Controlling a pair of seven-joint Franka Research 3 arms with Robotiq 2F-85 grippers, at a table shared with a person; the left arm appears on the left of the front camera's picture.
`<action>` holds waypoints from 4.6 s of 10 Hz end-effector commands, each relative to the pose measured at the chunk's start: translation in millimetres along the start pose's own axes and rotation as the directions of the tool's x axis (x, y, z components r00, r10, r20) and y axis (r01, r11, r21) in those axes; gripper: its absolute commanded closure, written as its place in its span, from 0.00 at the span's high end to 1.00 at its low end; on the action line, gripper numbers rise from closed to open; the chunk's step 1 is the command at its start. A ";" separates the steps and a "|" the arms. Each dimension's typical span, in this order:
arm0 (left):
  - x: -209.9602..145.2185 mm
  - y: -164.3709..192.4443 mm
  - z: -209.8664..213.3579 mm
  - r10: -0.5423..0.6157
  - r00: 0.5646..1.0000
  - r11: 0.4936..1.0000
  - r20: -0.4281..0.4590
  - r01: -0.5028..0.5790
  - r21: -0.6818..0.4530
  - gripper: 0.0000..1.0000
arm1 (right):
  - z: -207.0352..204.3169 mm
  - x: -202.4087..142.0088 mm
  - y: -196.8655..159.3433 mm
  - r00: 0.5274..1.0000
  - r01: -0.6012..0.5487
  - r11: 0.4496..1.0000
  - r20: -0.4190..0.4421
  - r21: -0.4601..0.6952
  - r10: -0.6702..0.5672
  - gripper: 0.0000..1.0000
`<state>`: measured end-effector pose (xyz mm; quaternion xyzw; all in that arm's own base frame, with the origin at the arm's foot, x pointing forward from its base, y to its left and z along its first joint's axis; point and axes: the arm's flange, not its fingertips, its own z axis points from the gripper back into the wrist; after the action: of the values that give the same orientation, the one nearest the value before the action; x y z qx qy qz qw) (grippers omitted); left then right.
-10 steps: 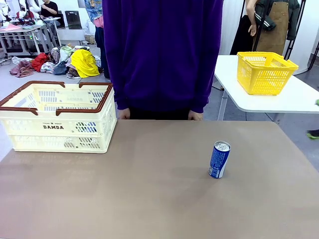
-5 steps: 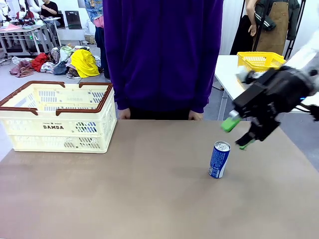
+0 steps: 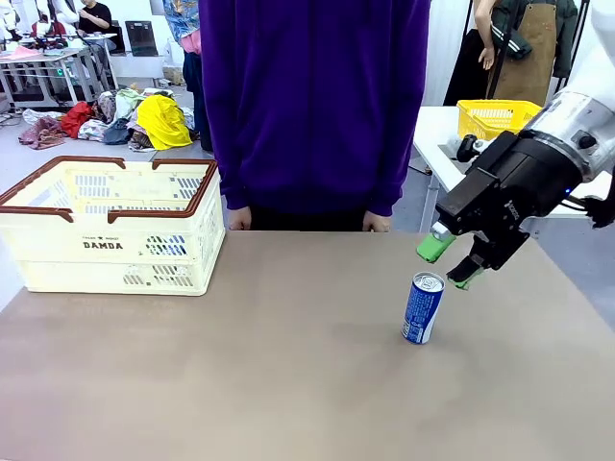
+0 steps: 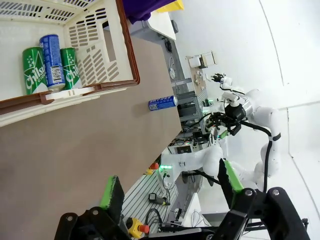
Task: Place the drinks into the Shopping basket.
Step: Pick up one drink and place it into the Shopping basket.
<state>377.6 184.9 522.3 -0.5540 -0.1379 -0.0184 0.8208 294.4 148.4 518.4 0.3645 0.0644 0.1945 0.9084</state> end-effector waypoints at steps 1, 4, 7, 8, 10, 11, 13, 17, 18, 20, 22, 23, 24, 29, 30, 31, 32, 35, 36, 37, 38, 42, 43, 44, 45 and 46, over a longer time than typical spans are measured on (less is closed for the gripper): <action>-4.7 0.0 -0.8 -0.011 1.000 1.000 -0.004 0.011 0.005 1.00 | -0.1 19.9 -11.4 0.991 0.115 0.980 0.089 -0.164 -0.101 1.00; -4.7 0.0 -0.8 -0.011 1.000 1.000 -0.004 0.011 0.005 1.00 | -7.4 54.6 -39.1 0.971 0.241 0.884 0.109 -0.401 -0.215 1.00; -4.7 0.0 -0.8 -0.011 1.000 1.000 -0.004 0.011 0.005 1.00 | -24.6 81.7 -64.0 0.960 0.281 0.805 0.154 -0.522 -0.235 1.00; -4.7 0.0 -0.8 -0.011 1.000 1.000 -0.004 0.011 0.005 1.00 | -31.0 89.4 -71.7 0.947 0.321 0.782 0.193 -0.535 -0.257 1.00; -4.7 0.0 -0.8 -0.011 1.000 1.000 -0.004 0.011 0.005 1.00 | -44.9 101.8 -85.3 0.932 0.357 0.756 0.263 -0.549 -0.249 1.00; -4.7 0.0 -0.8 -0.011 1.000 1.000 -0.004 0.011 0.005 1.00 | -49.9 103.5 -88.2 0.929 0.362 0.754 0.275 -0.548 -0.245 1.00; -4.7 0.0 -0.8 -0.011 1.000 1.000 -0.004 0.011 0.005 1.00 | -59.9 106.7 -89.2 0.934 0.345 0.745 0.285 -0.571 -0.215 1.00; -4.7 0.0 -0.8 -0.011 1.000 1.000 -0.004 0.011 0.005 1.00 | -81.5 117.5 -96.3 0.942 0.329 0.722 0.262 -0.608 -0.209 1.00; -4.7 0.0 -0.8 -0.011 1.000 1.000 -0.004 0.011 0.005 1.00 | -88.0 116.6 -100.6 0.936 0.347 0.707 0.279 -0.616 -0.216 1.00; -4.7 0.0 -0.8 -0.011 1.000 1.000 -0.004 0.011 0.005 1.00 | -110.0 110.9 -112.4 0.944 0.326 0.711 0.249 -0.624 -0.214 1.00; -4.7 0.0 -0.8 -0.011 1.000 1.000 -0.004 0.011 0.005 1.00 | -123.1 108.6 -120.8 0.948 0.317 0.709 0.221 -0.630 -0.229 1.00; -4.7 0.0 -0.8 -0.011 1.000 1.000 -0.004 0.011 0.005 1.00 | -124.9 106.8 -122.3 0.950 0.313 0.707 0.219 -0.634 -0.225 1.00; -4.7 0.0 -0.8 -0.011 1.000 1.000 -0.004 0.011 0.005 1.00 | -125.0 106.8 -122.4 0.950 0.311 0.709 0.218 -0.634 -0.221 1.00; -4.7 0.0 -0.8 -0.011 1.000 1.000 -0.004 0.011 0.005 1.00 | -123.6 103.9 -120.3 0.962 0.265 0.716 0.231 -0.646 -0.147 1.00; -4.7 0.0 -0.8 -0.011 1.000 1.000 -0.004 0.011 0.005 1.00 | -124.5 102.7 -120.0 0.964 0.254 0.714 0.227 -0.652 -0.136 0.47; -4.7 0.0 -0.8 -0.011 1.000 1.000 -0.004 0.011 0.005 1.00 | -124.2 102.7 -120.0 0.966 0.250 0.717 0.221 -0.651 -0.136 0.00; -4.7 0.0 -0.8 -0.011 1.000 1.000 -0.004 0.011 0.005 1.00 | -122.9 102.6 -120.7 0.966 0.251 0.716 0.220 -0.652 -0.138 0.00; -4.7 0.0 -0.8 -0.011 1.000 1.000 -0.004 0.011 0.005 1.00 | -120.4 102.5 -121.8 0.966 0.250 0.716 0.214 -0.652 -0.143 0.00; -4.7 0.0 -0.8 -0.011 1.000 1.000 -0.004 0.011 0.005 1.00 | -120.8 102.6 -121.2 0.967 0.248 0.717 0.209 -0.652 -0.144 0.00; -4.7 0.0 -0.8 -0.011 1.000 1.000 -0.004 0.011 0.005 1.00 | -120.6 102.8 -120.7 0.967 0.248 0.718 0.208 -0.650 -0.146 0.00; -4.7 0.0 -0.8 -0.011 1.000 1.000 -0.004 0.011 0.005 1.00 | -119.4 102.6 -119.7 0.967 0.249 0.718 0.206 -0.650 -0.148 0.00; -4.7 0.0 -0.8 -0.011 1.000 1.000 -0.004 0.011 0.005 1.00 | -78.3 94.8 -83.5 0.982 0.184 0.729 0.158 -0.659 -0.105 0.00; -4.7 0.0 -0.8 -0.011 1.000 1.000 -0.004 0.011 0.005 1.00 | -67.4 92.7 -71.2 0.984 0.174 0.727 0.151 -0.664 -0.097 0.00; -4.7 0.0 -0.8 -0.011 1.000 1.000 -0.004 0.011 0.005 1.00 | -57.5 89.0 -59.7 0.985 0.167 0.741 0.147 -0.651 -0.092 0.00; -4.7 0.0 -0.8 -0.011 1.000 1.000 -0.004 0.011 0.005 1.00 | -48.7 84.6 -48.6 0.986 0.163 0.752 0.139 -0.638 -0.096 0.00; -4.7 0.0 -0.8 -0.011 1.000 1.000 -0.004 0.011 0.005 1.00 | -34.8 77.1 -31.8 0.985 0.170 0.778 0.137 -0.605 -0.109 0.00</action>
<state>377.6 185.0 522.1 -0.5540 -0.1378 -0.0182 0.8208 371.0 182.8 453.1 0.0216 -0.0277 0.1146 0.9928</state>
